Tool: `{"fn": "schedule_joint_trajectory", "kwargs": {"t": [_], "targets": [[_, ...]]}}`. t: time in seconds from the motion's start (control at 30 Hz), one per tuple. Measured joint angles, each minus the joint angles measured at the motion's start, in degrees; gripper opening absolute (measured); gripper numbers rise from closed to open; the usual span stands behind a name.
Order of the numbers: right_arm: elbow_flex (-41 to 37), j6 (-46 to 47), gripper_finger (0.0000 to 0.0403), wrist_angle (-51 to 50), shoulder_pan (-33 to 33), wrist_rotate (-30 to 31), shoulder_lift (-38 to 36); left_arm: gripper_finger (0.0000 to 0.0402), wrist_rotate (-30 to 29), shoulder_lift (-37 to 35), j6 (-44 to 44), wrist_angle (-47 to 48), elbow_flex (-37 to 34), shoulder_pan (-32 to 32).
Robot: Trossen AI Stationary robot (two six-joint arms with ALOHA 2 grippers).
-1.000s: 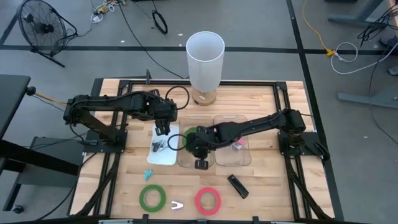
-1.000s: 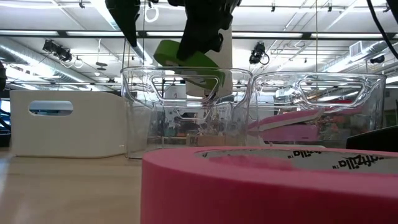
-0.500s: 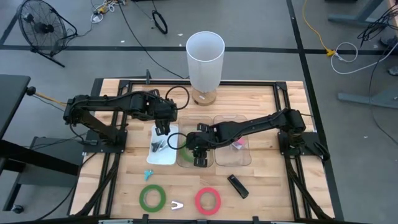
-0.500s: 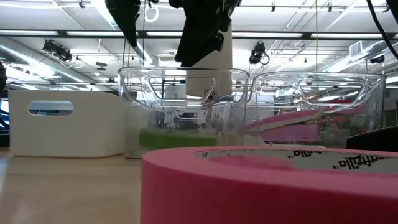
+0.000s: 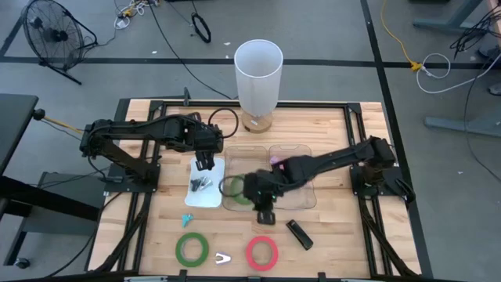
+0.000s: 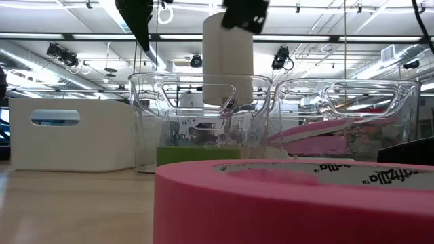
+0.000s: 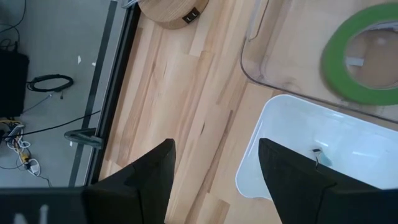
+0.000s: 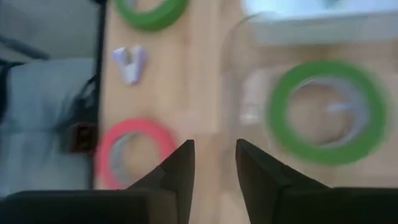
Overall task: Pick and place Stapler, Stapler remover, tape
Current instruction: Put the black stapler into the right transparent bin
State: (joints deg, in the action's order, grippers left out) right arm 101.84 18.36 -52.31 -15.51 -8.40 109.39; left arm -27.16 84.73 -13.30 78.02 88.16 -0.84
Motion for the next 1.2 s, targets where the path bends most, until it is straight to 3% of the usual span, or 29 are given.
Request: {"fn": "schedule_joint_trajectory", "kwargs": {"t": [0.27,0.57,0.8,1.2], "targets": [[0.0,11.8,0.0111,-5.3,-10.4,-3.0,-0.6,0.0233,0.0,0.0,-0.9,-0.2,0.0,0.0],[-0.2,29.3,0.0111,-16.1,-21.0,7.6,-0.6,0.0233,0.0,0.0,-3.0,-0.2,0.0,0.0],[-3.8,41.8,0.0115,-17.6,-25.8,9.5,-0.7,0.0233,0.3,0.0,-4.7,-0.3,0.0,0.0],[-14.3,49.3,0.0214,-15.5,-27.9,10.5,-0.7,0.0233,1.9,0.0,-7.1,-0.3,0.0,-0.7]]}}
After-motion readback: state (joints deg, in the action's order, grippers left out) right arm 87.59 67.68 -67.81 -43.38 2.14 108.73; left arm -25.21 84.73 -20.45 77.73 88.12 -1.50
